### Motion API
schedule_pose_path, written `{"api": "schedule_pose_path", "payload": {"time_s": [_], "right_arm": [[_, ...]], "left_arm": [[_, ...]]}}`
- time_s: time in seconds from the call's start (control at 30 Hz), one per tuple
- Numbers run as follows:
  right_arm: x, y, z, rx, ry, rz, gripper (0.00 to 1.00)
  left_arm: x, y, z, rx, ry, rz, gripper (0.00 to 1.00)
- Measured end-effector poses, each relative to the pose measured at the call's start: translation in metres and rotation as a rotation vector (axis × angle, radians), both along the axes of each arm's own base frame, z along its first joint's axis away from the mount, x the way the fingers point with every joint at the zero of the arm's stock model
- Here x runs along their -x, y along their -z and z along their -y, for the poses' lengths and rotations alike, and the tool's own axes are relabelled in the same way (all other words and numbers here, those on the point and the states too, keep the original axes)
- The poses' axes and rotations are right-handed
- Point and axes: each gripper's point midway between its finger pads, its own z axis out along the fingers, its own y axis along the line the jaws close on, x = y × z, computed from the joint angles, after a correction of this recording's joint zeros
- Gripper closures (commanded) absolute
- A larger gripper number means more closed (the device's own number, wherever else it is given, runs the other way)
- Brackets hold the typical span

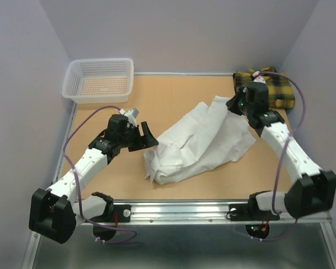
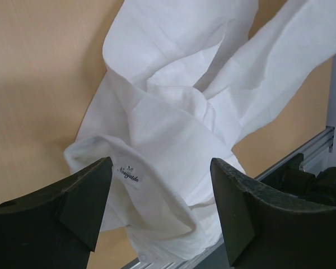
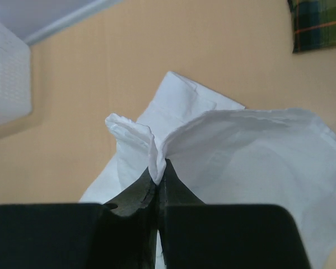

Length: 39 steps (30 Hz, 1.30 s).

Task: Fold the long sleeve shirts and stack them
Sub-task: Flatten the shirt out

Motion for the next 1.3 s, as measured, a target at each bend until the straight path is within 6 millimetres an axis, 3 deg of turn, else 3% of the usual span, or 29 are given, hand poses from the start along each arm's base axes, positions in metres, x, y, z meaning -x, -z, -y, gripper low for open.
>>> {"api": "schedule_pose_path", "payload": {"time_s": [0.03, 0.1, 0.2, 0.3, 0.33, 0.4, 0.5, 0.53, 0.6, 0.63, 0.73, 0.9, 1.13, 1.3], "right_arm": [[0.005, -0.012, 0.003, -0.001, 0.007, 0.03, 0.99], [0.034, -0.057, 0.014, -0.013, 0.036, 0.149, 0.99], [0.077, -0.093, 0.032, -0.027, 0.085, 0.275, 0.99], [0.124, -0.104, 0.048, -0.086, 0.144, 0.359, 0.99], [0.13, -0.101, 0.049, -0.095, 0.154, 0.36, 0.99], [0.161, -0.093, 0.057, -0.166, 0.196, 0.376, 0.97], [0.19, -0.079, 0.065, -0.252, 0.259, 0.369, 0.83], [0.199, -0.072, 0.068, -0.281, 0.29, 0.356, 0.66], [0.213, -0.058, 0.075, -0.326, 0.351, 0.316, 0.45], [0.218, -0.053, 0.078, -0.33, 0.372, 0.301, 0.29], [0.228, -0.034, 0.083, -0.32, 0.415, 0.229, 0.17], [0.228, -0.012, 0.084, -0.214, 0.413, 0.089, 0.16], [0.209, -0.018, 0.077, -0.035, 0.28, -0.008, 0.16], [0.194, -0.006, 0.072, 0.055, 0.206, -0.089, 0.16]], "left_arm": [[0.0, -0.003, -0.002, -0.003, -0.008, 0.01, 0.18], [0.0, -0.006, -0.004, -0.006, -0.02, 0.021, 0.18], [-0.002, -0.01, -0.008, -0.011, -0.047, 0.041, 0.18], [-0.005, -0.012, -0.009, -0.01, -0.071, 0.047, 0.18], [-0.006, -0.012, -0.01, -0.01, -0.078, 0.047, 0.18], [-0.008, -0.011, -0.009, -0.009, -0.087, 0.043, 0.19], [-0.011, -0.004, -0.007, -0.016, -0.09, 0.026, 0.18], [-0.012, -0.001, -0.006, -0.019, -0.09, 0.018, 0.18], [-0.014, 0.007, -0.004, -0.029, -0.087, -0.001, 0.18], [-0.015, 0.011, -0.003, -0.035, -0.085, -0.011, 0.19], [-0.019, 0.027, 0.002, -0.056, -0.077, -0.04, 0.19], [-0.024, 0.053, 0.005, -0.098, -0.079, -0.088, 0.19], [-0.023, 0.067, 0.014, -0.105, -0.045, -0.112, 0.22], [-0.009, 0.079, 0.026, -0.098, 0.006, -0.126, 0.33]]}}
